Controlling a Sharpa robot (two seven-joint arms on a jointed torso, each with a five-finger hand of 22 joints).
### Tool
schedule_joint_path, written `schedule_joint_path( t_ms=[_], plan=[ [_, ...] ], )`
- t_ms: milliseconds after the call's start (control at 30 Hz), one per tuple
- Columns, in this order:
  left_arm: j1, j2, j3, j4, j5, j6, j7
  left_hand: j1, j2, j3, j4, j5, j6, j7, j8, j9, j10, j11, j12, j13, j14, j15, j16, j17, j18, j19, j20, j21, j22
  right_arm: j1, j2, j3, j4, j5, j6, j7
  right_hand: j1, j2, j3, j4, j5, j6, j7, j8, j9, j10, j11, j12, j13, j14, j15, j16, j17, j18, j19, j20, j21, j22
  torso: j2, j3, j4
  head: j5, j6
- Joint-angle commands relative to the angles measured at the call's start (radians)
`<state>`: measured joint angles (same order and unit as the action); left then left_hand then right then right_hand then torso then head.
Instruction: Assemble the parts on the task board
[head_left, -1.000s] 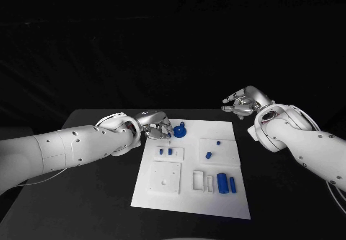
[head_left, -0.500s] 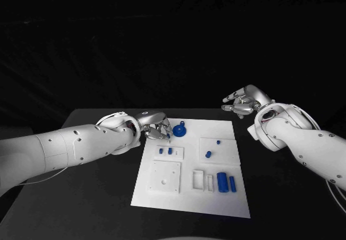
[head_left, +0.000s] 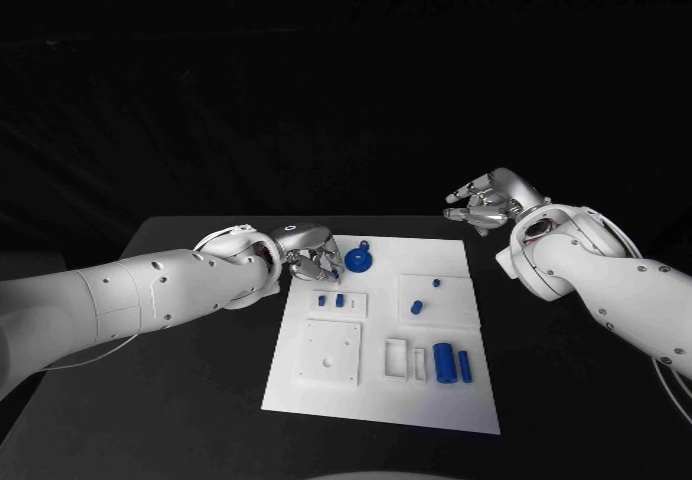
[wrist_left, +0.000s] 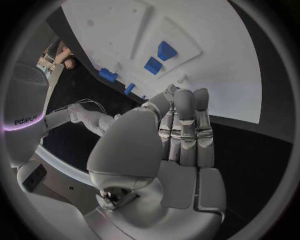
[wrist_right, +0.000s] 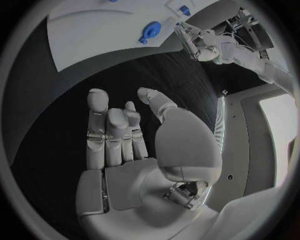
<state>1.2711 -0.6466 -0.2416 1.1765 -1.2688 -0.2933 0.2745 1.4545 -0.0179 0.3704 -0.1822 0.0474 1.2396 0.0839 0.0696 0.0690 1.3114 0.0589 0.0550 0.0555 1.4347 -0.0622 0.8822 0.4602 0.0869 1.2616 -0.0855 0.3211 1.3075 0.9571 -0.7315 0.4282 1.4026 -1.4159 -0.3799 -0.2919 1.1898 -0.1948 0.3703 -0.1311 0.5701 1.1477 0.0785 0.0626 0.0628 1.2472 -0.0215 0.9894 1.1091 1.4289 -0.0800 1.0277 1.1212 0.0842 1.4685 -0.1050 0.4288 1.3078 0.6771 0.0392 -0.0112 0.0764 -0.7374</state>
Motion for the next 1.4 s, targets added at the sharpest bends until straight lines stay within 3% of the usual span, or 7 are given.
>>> schedule_joint_path(
  t_ms=[33, 400, 1400],
  plan=[
    [-0.004, 0.005, 0.001, -0.003, 0.005, 0.016, -0.004, -0.004, 0.010, 0.005, -0.001, 0.003, 0.002, 0.001, -0.004, -0.001, 0.055, -0.034, 0.004, 0.005, -0.001, -0.003, 0.000, 0.002, 0.011, -0.009, 0.000, 0.003, 0.021, -0.001, 0.000, 0.001, 0.002, -0.009, 0.008, 0.004, -0.004, 0.010, 0.000, -0.008, 0.002, 0.007, 0.001, -0.001, 0.001, -0.004, -0.001, 0.001, -0.001, -0.007, -0.002, -0.004, -0.002, 0.011, 0.028, 0.004, -0.002, 0.042, 0.000, 0.0006, -0.0001, 0.001, 0.000],
    [-0.013, 0.011, 0.001, -0.008, 0.010, 0.017, -0.004, -0.005, 0.010, 0.007, -0.001, 0.003, 0.002, 0.001, -0.004, -0.001, 0.055, -0.034, 0.004, 0.005, -0.002, -0.003, 0.000, 0.001, 0.011, -0.010, 0.000, 0.005, 0.021, -0.001, 0.001, 0.001, 0.002, -0.009, 0.010, 0.003, -0.004, 0.010, 0.000, -0.008, 0.002, 0.007, 0.001, -0.001, 0.001, -0.004, -0.001, 0.001, -0.001, -0.007, -0.002, -0.004, -0.002, 0.011, 0.028, 0.004, -0.002, 0.042, 0.000, 0.0003, -0.0003, -0.001, -0.002],
    [-0.015, 0.018, 0.001, -0.008, -0.015, 0.042, -0.024, -0.005, 0.010, 0.010, -0.003, 0.003, 0.001, 0.001, -0.004, -0.001, 0.055, -0.034, 0.004, 0.005, -0.003, -0.002, -0.001, 0.001, 0.012, -0.013, 0.001, 0.010, 0.021, -0.001, 0.003, 0.001, 0.005, -0.066, 0.018, -0.002, -0.004, 0.011, 0.005, -0.011, -0.002, 0.013, -0.001, 0.000, 0.001, -0.004, -0.002, 0.002, -0.003, -0.007, -0.002, -0.005, -0.002, 0.011, 0.028, 0.003, -0.004, 0.042, 0.000, 0.0000, 0.0003, -0.005, -0.009]
  ],
)
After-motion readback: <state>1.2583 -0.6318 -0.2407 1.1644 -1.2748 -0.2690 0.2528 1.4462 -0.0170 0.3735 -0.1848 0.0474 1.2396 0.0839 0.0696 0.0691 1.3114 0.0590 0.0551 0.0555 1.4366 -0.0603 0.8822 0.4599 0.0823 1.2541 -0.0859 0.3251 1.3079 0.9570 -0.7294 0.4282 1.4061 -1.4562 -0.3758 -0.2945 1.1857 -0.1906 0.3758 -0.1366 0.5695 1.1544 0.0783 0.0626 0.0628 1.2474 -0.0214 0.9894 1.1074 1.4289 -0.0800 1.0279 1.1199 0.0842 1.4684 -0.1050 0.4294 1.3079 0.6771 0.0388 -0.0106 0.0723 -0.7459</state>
